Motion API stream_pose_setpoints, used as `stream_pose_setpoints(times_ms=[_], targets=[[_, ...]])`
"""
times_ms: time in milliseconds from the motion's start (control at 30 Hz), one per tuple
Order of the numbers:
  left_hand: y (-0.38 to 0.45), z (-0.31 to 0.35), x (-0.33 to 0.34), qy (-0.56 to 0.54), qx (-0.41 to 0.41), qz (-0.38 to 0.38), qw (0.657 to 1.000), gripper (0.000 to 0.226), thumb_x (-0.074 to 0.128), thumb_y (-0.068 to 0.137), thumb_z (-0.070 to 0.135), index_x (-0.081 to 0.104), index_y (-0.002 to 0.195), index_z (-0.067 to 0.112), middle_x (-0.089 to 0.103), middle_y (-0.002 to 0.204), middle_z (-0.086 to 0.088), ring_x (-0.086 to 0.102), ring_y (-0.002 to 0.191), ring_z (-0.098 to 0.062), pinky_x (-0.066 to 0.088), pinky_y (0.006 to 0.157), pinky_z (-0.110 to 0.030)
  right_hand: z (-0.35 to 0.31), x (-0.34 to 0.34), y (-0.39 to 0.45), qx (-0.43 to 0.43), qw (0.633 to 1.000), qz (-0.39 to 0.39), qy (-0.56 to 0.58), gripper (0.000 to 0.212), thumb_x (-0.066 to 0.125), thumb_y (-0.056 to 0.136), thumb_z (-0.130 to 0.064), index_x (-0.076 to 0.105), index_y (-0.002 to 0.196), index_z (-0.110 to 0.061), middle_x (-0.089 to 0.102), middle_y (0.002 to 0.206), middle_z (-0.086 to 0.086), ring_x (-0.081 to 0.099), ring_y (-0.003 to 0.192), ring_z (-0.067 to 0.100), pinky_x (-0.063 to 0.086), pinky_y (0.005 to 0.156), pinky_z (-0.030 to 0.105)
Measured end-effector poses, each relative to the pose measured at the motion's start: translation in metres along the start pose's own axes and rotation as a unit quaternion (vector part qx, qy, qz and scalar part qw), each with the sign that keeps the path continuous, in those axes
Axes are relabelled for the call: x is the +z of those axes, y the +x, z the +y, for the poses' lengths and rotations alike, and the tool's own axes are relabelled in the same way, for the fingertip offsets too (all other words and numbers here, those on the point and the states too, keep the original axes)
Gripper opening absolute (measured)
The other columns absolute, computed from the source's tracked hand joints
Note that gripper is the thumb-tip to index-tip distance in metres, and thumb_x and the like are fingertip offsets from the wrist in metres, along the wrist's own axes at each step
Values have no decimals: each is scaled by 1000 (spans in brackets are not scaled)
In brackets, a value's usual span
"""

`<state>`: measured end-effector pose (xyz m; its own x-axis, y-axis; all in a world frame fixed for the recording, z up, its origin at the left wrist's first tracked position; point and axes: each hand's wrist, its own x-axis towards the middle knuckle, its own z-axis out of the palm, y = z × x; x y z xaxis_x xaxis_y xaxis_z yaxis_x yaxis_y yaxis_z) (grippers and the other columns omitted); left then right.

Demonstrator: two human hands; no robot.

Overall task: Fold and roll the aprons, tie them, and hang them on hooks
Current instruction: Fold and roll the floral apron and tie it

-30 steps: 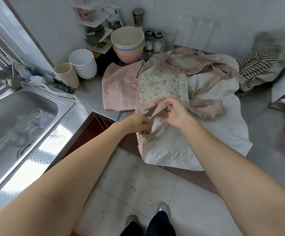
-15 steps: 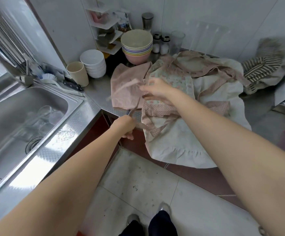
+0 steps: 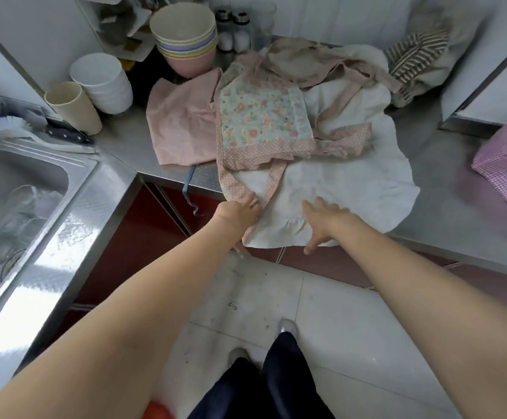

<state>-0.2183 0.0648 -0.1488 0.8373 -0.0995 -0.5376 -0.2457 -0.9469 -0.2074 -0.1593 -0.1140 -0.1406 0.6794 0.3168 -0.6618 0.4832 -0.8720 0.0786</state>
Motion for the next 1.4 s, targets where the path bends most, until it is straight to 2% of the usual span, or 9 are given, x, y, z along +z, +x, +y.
stream_pose_setpoints(times_ms=[167,333,467,633,733,900,1067,1233,1400], targets=[[3,9,-3,-35,-17,68,997,50,38,95,1,26,143,10,33,141,-6,55,116,-29,47,78,-35,-7,29,2,54,991,37,-116,119,77,73,-32,-13,148,-13,-8,153,19,20,134,45,35,105,49],[1,6,-12,-133,-56,174,974,23,45,95,11,46,116,3,48,119,-9,61,97,-34,37,61,-37,-12,34,2,70,980,116,-149,99,70,77,-17,1,148,-8,12,150,18,32,129,35,37,99,39],[-8,-13,-26,-381,-111,281,874,9,49,87,9,48,95,4,62,98,-15,59,88,-34,47,70,-41,-9,7,-2,72,983,123,-117,51,52,90,-11,35,137,-6,40,137,11,39,125,28,39,95,34],[-23,-34,-66,-591,-107,343,722,14,48,90,5,37,84,11,64,70,-13,63,48,-13,54,50,-31,-14,-5,-13,90,996,-9,19,106,84,63,-41,19,143,-14,38,132,13,47,120,31,45,83,34],[-29,-45,-87,-620,-102,344,697,25,42,92,5,30,75,19,61,67,-10,66,51,-17,58,57,-37,-29,12,-13,122,987,12,107,109,83,64,-40,12,143,-18,35,130,17,51,115,35,46,85,35],[-26,-55,-93,-458,-135,371,796,6,42,90,11,38,94,9,62,88,-16,59,79,-32,49,68,-39,-30,6,-20,153,963,152,162,32,48,89,-6,56,120,-7,59,120,14,57,110,31,46,83,32],[-32,-57,-88,-248,-99,202,942,41,59,86,26,42,120,12,59,107,-14,58,94,-35,43,67,-36,-1,-46,-35,210,918,208,263,31,39,90,1,58,114,0,58,120,19,58,108,35,50,88,38],[-56,-65,-120,-142,-101,164,971,33,61,87,26,59,111,3,59,113,-15,57,105,-35,46,76,-39,18,-106,-66,190,908,329,179,28,44,94,-6,55,118,0,54,124,22,48,117,37,44,87,38],[-99,-86,-167,-80,-126,65,987,32,60,88,14,57,116,-1,55,74,-3,59,86,-25,51,79,-34,28,-143,-104,81,971,117,193,20,58,90,-19,56,76,-5,63,88,16,56,71,25,39,52,24]])
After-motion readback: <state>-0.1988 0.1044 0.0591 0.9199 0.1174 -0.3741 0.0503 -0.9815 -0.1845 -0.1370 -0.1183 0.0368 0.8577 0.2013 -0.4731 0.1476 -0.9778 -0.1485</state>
